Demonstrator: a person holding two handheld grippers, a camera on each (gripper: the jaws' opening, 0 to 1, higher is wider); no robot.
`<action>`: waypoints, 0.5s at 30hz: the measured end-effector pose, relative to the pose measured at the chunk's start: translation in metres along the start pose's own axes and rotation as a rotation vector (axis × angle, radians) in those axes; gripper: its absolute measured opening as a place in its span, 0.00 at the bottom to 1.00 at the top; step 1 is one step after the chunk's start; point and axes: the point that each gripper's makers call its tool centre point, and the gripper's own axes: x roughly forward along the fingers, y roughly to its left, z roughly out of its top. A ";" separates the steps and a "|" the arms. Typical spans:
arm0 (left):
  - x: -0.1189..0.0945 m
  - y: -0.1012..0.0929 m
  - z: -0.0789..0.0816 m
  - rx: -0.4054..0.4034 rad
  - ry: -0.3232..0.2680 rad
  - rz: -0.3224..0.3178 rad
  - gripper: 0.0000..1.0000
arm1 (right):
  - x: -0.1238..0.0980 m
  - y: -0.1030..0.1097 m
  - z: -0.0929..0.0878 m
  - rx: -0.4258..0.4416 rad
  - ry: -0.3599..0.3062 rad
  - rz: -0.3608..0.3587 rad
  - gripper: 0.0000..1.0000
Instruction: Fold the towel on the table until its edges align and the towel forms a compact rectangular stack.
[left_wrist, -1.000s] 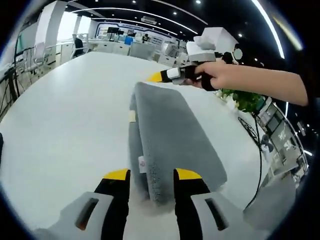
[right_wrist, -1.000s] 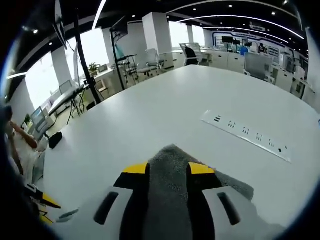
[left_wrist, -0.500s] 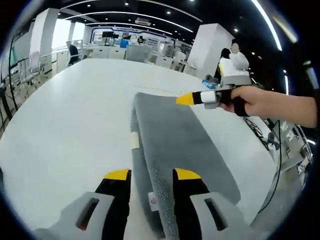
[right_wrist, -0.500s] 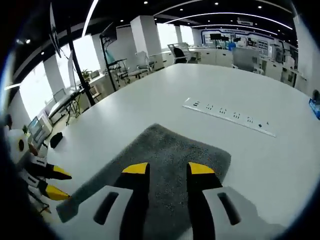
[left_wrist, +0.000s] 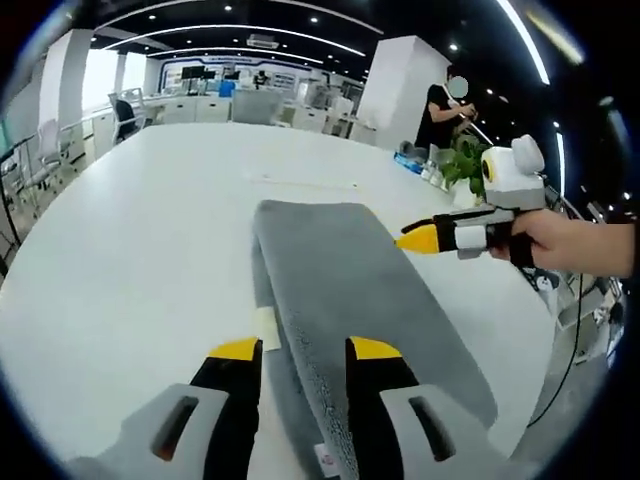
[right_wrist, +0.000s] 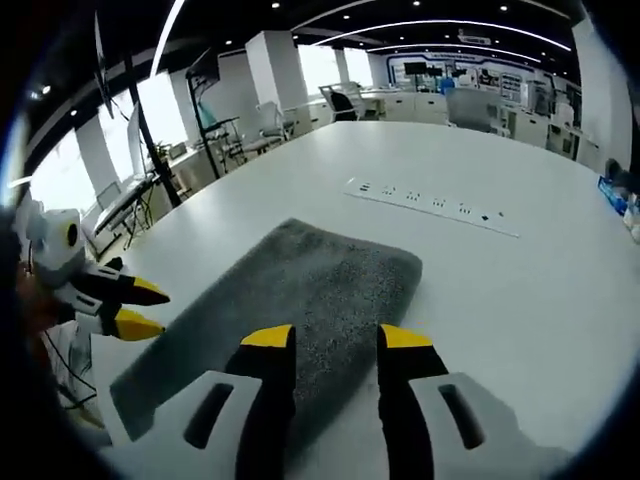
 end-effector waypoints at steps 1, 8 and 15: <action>0.001 0.002 0.000 -0.004 -0.004 0.013 0.31 | -0.003 0.001 -0.004 0.012 0.004 -0.003 0.32; 0.009 0.006 0.000 -0.005 -0.012 0.007 0.26 | -0.009 0.002 -0.023 0.041 0.012 -0.006 0.32; 0.017 -0.001 -0.006 -0.015 0.020 0.000 0.23 | -0.014 0.011 -0.034 0.055 0.025 0.000 0.31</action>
